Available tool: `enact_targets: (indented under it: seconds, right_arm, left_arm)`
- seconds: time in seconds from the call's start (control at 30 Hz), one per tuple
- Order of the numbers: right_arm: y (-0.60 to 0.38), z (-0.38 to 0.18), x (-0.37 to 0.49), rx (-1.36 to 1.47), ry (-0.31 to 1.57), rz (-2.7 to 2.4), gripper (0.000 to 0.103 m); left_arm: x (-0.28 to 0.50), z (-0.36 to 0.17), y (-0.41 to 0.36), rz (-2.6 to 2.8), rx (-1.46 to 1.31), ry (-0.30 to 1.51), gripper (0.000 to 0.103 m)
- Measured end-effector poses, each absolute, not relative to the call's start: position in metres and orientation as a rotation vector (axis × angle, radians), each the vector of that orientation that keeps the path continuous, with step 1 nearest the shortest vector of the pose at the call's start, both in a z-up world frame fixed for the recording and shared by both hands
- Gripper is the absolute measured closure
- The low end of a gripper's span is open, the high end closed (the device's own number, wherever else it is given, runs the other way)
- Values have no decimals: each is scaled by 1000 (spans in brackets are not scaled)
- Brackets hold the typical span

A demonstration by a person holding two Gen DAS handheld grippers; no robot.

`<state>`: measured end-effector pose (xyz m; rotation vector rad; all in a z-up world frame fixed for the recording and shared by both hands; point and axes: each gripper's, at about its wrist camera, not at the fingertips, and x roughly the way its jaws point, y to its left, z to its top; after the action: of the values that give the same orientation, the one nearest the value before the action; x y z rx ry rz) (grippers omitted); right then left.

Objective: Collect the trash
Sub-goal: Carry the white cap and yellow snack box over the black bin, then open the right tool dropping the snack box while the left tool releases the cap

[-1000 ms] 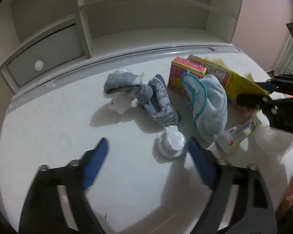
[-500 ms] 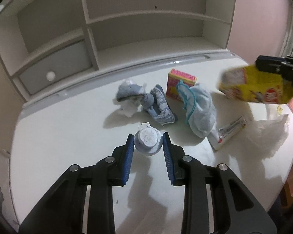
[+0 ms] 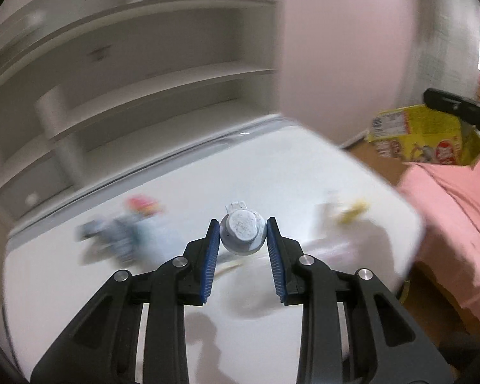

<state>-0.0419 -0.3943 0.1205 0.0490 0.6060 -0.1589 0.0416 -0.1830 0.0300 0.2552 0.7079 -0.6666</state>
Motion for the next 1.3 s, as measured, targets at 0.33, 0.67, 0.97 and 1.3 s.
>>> enact_targets:
  seconds: [0.33,0.67,0.97,1.3]
  right_arm:
    - [-526,43,-167,297,721,-458,92]
    - [-625,-130,-215,637,940,-609,92]
    - [-646,-220,-214,734,1081,-634,92]
    - [-669,-238,-226,839,1052,-629,74]
  left_arm:
    - [-62,14,-358,-1088,391,703,74]
    - [-117,-87,-473,-1262,552,824,74]
    - [-113,-169,-519,-1229,600,976,74]
    - [-115,-205,-553,-1222,627,1035,74]
